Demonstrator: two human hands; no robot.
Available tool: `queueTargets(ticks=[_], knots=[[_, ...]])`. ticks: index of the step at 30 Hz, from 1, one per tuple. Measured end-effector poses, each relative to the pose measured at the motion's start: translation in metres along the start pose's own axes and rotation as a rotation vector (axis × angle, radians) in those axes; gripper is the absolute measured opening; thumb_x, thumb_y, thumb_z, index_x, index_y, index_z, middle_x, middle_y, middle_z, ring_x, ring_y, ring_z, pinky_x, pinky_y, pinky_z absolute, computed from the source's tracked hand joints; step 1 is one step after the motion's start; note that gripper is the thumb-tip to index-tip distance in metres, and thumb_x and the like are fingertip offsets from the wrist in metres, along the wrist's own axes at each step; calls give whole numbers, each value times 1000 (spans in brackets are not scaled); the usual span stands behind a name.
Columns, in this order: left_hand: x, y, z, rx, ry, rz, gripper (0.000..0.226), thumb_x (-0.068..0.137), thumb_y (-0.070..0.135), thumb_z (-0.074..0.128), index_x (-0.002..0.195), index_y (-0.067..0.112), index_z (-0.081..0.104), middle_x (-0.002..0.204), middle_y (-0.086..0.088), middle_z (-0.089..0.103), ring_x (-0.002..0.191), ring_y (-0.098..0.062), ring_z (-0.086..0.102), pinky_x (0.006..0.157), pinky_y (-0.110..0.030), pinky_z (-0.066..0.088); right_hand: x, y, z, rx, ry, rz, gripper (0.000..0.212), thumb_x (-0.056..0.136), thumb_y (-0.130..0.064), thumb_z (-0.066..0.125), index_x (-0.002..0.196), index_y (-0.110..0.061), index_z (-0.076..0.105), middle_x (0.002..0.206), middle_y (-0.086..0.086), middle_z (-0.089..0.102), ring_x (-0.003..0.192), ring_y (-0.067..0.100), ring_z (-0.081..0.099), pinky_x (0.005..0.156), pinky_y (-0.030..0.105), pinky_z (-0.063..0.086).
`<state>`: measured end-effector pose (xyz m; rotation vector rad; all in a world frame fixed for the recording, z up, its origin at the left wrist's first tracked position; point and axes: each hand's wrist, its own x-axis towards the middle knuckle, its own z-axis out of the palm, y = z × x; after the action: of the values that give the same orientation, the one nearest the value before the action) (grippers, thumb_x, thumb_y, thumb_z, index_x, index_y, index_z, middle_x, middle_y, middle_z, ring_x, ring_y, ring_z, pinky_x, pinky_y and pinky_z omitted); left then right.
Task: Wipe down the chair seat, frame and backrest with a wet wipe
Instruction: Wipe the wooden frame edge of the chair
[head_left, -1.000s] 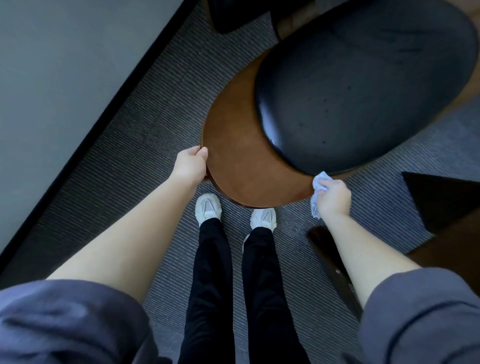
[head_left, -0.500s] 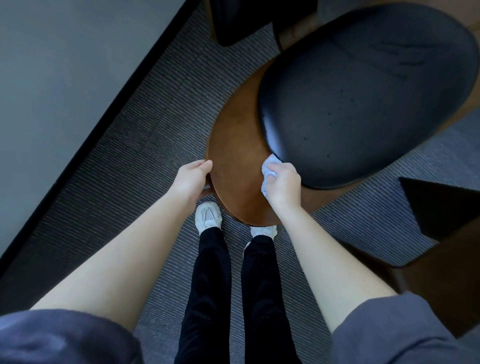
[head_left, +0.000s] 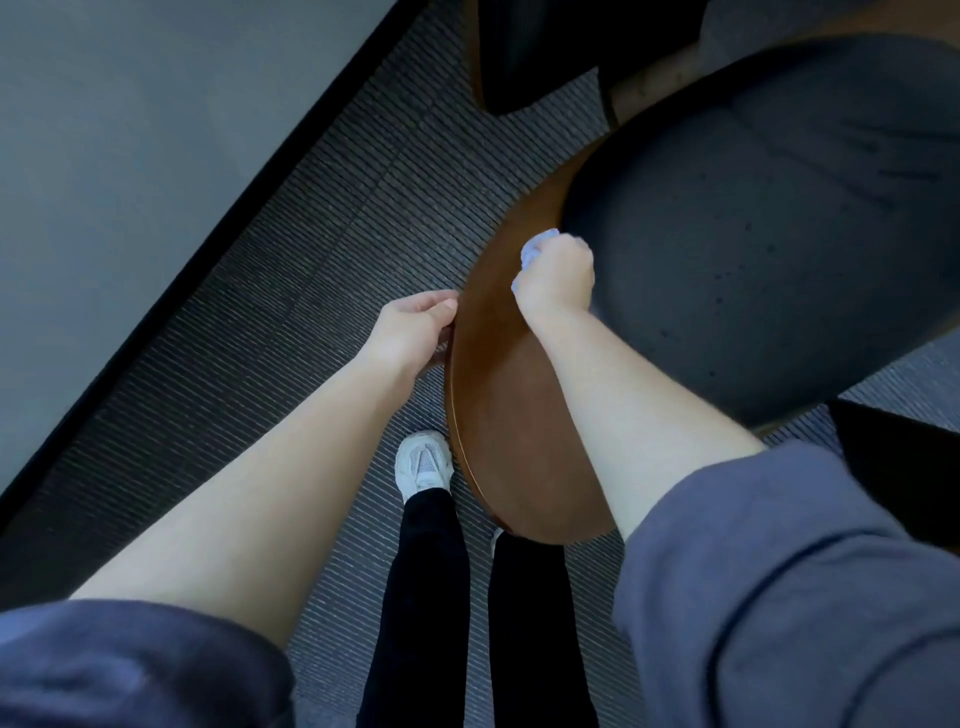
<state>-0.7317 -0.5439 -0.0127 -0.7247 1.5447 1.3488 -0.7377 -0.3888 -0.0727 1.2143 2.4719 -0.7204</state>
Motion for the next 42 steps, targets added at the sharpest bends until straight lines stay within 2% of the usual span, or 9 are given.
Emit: queueTargets(ticks=[4, 7, 12, 15, 21, 27, 34, 37, 42], knots=[[16, 4, -1, -18, -56, 19, 28, 100, 17, 52, 126, 15, 63, 116, -5, 71, 108, -19, 66, 74, -23, 55, 43, -21, 6, 7, 19, 34, 31, 71, 6, 42, 63, -24, 46, 92, 0, 60, 76, 16, 61, 59, 23, 52], [21, 0, 1, -38, -75, 16, 31, 99, 16, 54, 129, 19, 62, 111, -2, 72, 98, -15, 68, 65, -20, 55, 60, -14, 4, 32, -88, 43, 16, 89, -4, 50, 81, -17, 55, 83, -2, 56, 72, 11, 58, 52, 16, 47], [10, -10, 4, -207, -47, -12, 31, 98, 17, 56, 128, 21, 62, 102, 4, 73, 77, -4, 67, 64, -16, 54, 8, 6, -27, 99, -253, -313, 31, 93, -4, 51, 121, -5, 63, 112, 5, 58, 91, 10, 56, 73, -3, 38], [-8, -21, 3, -252, -28, -18, 34, 98, 17, 57, 131, 22, 62, 107, 1, 73, 81, -8, 67, 69, -20, 54, -39, 22, -40, 197, -359, -507, 35, 87, 6, 52, 116, -4, 67, 122, 6, 58, 106, 11, 54, 92, -2, 30], [-55, -50, 3, -294, 49, -9, 35, 99, 18, 56, 132, 26, 60, 110, 3, 72, 97, -15, 65, 95, -35, 50, -128, 58, -71, 301, -521, -612, 35, 85, 9, 52, 111, -7, 70, 119, -8, 56, 111, 3, 54, 99, 13, 37], [-99, -82, 27, -433, 157, 31, 35, 101, 19, 50, 135, 25, 57, 124, 4, 67, 117, -14, 62, 107, -38, 45, -166, 99, -97, 308, -614, -692, 29, 85, 9, 55, 100, -9, 72, 115, -14, 58, 109, -5, 53, 94, 9, 36], [-140, -125, 86, -735, 220, 151, 36, 107, 22, 36, 138, 18, 54, 130, -3, 64, 122, -18, 59, 105, -38, 45, -163, 133, -117, 251, -749, -737, 31, 84, 14, 50, 93, -7, 71, 110, -11, 59, 98, -9, 54, 83, 5, 38], [-149, -133, 110, -781, 375, 93, 35, 105, 19, 39, 135, 18, 57, 122, 0, 68, 113, -15, 64, 101, -36, 49, -150, 139, -119, 194, -762, -681, 29, 84, 12, 51, 93, -6, 71, 110, -8, 59, 99, -11, 53, 85, 5, 37], [-145, -127, 142, -639, 783, 89, 40, 99, 29, 44, 134, 20, 59, 130, 6, 63, 121, -11, 58, 107, -40, 45, -107, 117, -131, 100, -759, -649, 25, 85, 6, 55, 95, -10, 72, 102, -6, 62, 100, 9, 58, 92, 10, 39]])
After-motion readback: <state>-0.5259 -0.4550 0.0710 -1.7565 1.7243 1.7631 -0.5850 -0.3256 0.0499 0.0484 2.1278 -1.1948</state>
